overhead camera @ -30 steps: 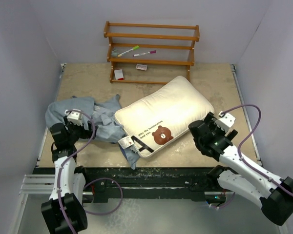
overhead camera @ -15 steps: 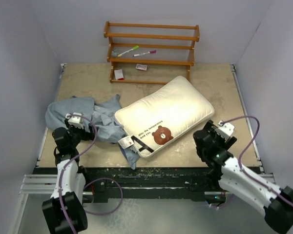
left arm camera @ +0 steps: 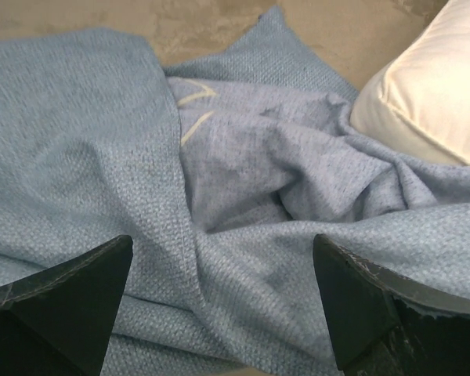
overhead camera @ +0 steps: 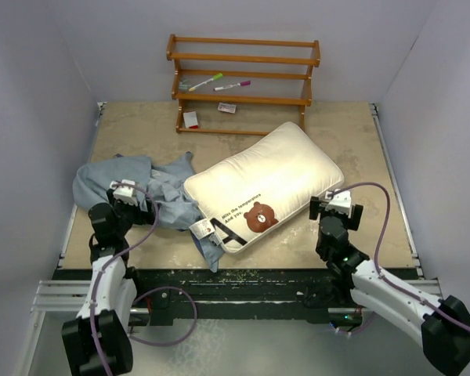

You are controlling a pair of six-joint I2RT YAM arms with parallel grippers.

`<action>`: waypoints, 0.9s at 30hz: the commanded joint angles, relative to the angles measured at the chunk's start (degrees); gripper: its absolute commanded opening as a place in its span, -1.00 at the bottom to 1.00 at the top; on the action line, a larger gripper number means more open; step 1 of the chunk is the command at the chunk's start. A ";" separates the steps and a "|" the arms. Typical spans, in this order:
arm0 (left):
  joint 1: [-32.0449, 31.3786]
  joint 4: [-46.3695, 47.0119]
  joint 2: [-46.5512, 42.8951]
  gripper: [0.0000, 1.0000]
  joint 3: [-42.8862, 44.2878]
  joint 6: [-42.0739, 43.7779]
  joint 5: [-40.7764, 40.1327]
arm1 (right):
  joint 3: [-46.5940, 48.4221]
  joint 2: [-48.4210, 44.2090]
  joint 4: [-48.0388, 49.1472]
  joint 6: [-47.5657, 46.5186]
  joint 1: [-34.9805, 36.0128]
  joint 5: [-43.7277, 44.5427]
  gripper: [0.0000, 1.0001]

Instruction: Remove the pillowcase from the pillow

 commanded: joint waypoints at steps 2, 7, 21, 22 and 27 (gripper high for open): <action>-7.59 -0.13 -13.99 0.98 -4.45 -0.93 -12.32 | 5.36 6.31 3.90 -2.21 0.62 -4.41 0.99; -7.94 -9.29 -32.48 0.98 -7.91 -3.31 -18.02 | 3.62 4.60 7.62 -1.08 0.56 7.66 0.99; -7.94 -0.94 -18.76 0.98 -6.13 -1.75 -14.13 | -2.32 -21.03 -2.49 -4.07 0.36 -7.99 1.00; -7.94 -1.51 -19.89 0.98 -6.37 -1.90 -14.27 | -2.47 -21.44 -2.35 -5.32 0.37 -9.53 0.99; -7.94 -0.53 -17.08 0.98 -5.67 -2.14 -15.49 | -2.58 -21.48 -2.55 -5.28 -0.98 -12.41 1.00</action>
